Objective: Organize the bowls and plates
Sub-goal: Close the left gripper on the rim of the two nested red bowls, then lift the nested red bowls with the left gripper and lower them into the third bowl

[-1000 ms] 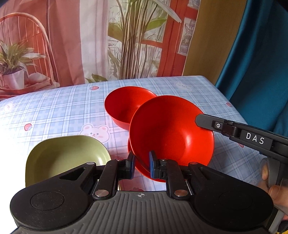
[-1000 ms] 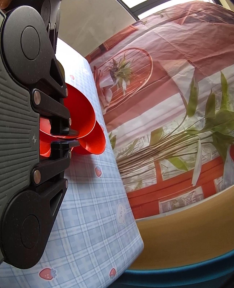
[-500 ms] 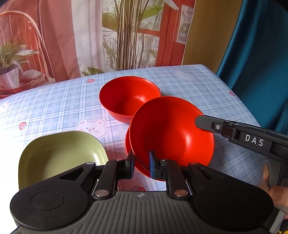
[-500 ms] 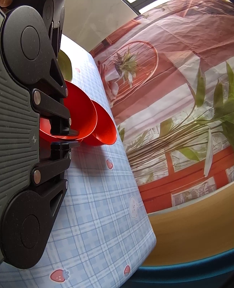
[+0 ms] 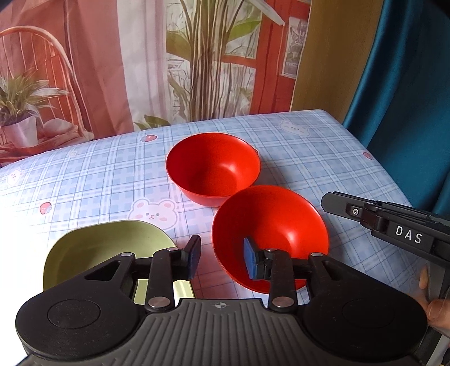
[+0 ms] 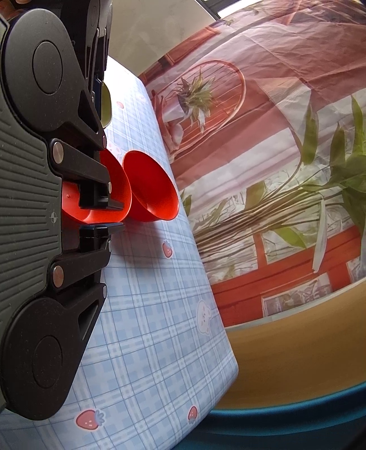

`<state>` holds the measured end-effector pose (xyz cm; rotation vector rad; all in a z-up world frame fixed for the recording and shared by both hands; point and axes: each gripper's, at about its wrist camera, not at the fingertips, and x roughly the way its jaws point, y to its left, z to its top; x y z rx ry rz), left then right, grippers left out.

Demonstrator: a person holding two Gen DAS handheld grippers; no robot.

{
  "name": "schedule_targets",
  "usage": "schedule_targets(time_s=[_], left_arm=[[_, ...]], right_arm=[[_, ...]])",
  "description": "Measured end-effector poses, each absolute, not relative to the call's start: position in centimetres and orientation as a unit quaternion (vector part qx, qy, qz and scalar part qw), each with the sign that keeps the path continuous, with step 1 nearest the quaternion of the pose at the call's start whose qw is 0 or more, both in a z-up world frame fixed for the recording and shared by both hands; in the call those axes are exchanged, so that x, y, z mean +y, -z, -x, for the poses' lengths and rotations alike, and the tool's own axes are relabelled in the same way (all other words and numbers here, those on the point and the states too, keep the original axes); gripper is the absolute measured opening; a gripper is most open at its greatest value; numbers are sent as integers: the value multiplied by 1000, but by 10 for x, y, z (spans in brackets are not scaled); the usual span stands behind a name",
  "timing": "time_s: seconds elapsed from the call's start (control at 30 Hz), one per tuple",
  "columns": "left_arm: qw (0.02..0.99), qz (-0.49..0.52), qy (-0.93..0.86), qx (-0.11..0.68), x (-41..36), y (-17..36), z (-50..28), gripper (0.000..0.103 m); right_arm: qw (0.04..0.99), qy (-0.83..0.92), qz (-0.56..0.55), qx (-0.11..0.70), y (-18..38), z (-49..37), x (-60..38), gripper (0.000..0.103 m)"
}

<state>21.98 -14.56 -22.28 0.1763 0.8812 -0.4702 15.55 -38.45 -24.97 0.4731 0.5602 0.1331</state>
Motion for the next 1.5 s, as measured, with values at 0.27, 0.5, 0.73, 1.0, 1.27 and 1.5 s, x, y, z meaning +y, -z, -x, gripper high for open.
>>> schedule_targets(time_s=[0.27,0.5,0.73,1.0,1.27,1.5], left_arm=[[889,-75,215,398,-139,194,-237,35],[900,-59,196,384,-135,186,-265,35],[889,-11,181,421,-127,210,-300,35],[878,-2,195,436,-126,235,-312,35],[867,27,192,460,-120,255,-327,34],[863,31,207,461,-123,261,-331,27]], right_arm=[[940,-66,-206,265,220,-173,-389,9],[944,-61,-185,265,203,-202,-389,14],[928,-61,-207,305,222,-236,-386,14],[918,-62,-205,333,241,-259,-376,14],[909,-65,-215,352,256,-276,-372,14],[907,-71,-212,356,258,-280,-369,14]])
